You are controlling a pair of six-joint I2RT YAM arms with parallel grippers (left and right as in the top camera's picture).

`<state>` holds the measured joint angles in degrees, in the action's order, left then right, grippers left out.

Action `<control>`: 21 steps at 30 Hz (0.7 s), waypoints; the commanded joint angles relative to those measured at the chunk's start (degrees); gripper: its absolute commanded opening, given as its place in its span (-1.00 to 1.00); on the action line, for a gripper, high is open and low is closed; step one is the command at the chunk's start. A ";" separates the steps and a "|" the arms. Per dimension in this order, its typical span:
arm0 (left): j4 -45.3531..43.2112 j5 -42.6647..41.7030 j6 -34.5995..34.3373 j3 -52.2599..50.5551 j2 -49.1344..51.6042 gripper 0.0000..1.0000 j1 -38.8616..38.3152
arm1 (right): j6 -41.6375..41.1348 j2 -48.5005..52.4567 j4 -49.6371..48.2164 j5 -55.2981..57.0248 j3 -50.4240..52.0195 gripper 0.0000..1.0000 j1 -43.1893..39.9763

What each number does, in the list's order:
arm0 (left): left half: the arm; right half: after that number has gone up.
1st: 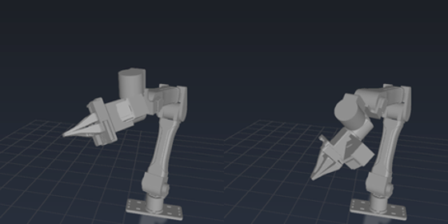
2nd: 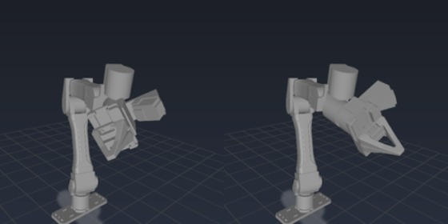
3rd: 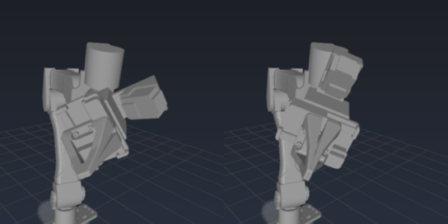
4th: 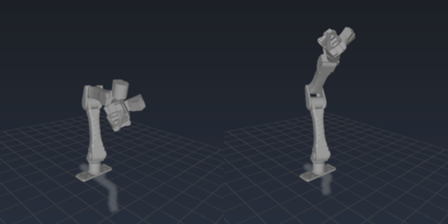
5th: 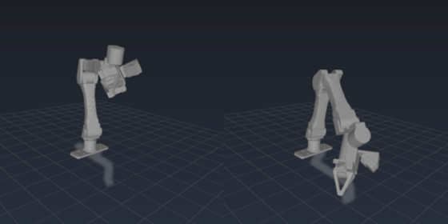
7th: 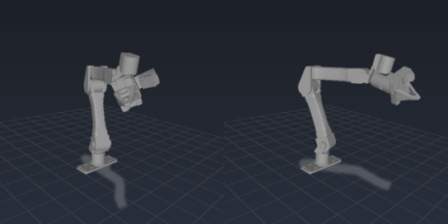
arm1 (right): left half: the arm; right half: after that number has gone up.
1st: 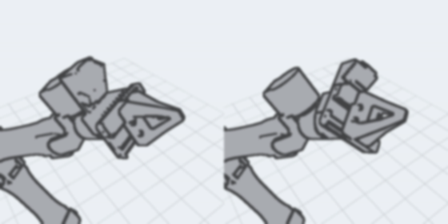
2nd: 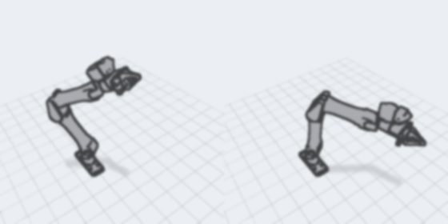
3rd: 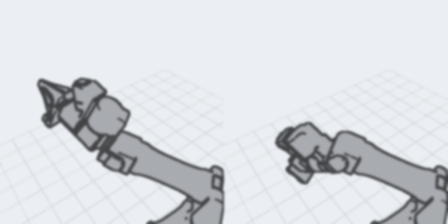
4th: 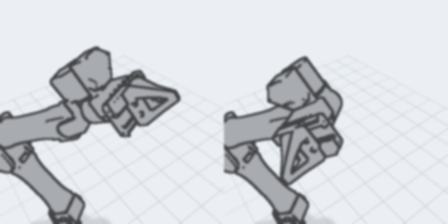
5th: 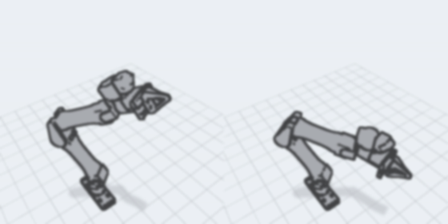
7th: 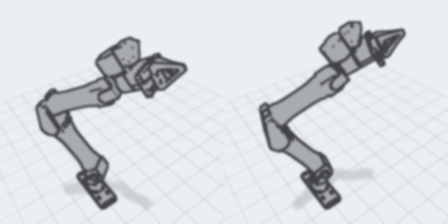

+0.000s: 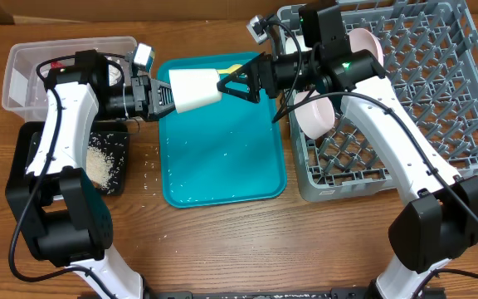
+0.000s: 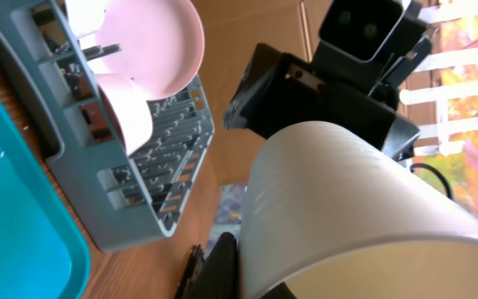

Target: Sort waste into correct bins and load items into the dishwasher

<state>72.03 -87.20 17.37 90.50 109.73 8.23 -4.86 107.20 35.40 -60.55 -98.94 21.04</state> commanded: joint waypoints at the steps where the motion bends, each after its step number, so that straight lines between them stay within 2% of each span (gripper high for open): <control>1: -0.04 -3.41 1.75 0.74 -0.35 -0.92 -0.48 | 2.36 -1.31 -1.49 -5.14 0.37 0.69 1.09; 7: -0.09 -3.39 1.77 0.74 -0.35 -0.92 -2.25 | 3.43 -1.31 -3.26 -5.09 0.37 0.62 3.85; 10: -0.11 -3.39 1.77 0.74 -0.35 -0.92 -3.08 | 3.41 -1.31 -4.02 -5.11 0.37 0.51 4.52; 14: -0.11 -2.51 1.77 0.74 -0.35 -0.92 -3.78 | 3.41 -1.31 -4.07 -5.14 0.37 0.19 4.63; 17: -0.02 -1.99 1.75 0.74 -0.35 -0.92 -3.78 | 3.41 -1.31 -4.11 -5.14 0.37 0.04 4.63; 19: -0.04 -1.95 1.75 0.74 -0.35 -0.76 -3.76 | 3.41 -1.31 -4.31 -5.14 0.37 -0.03 4.63; 20: -0.04 -1.88 1.75 0.74 -0.35 -0.63 -3.76 | 3.39 -1.31 -4.50 -5.14 0.37 -0.06 4.63; 21: -0.04 -1.64 1.75 0.74 -0.35 -0.41 -3.76 | 3.41 -1.31 -4.66 -5.14 0.37 -0.07 4.61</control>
<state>72.03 -89.21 18.41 90.50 109.73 5.32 -2.35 107.20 31.57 -64.40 -98.56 24.67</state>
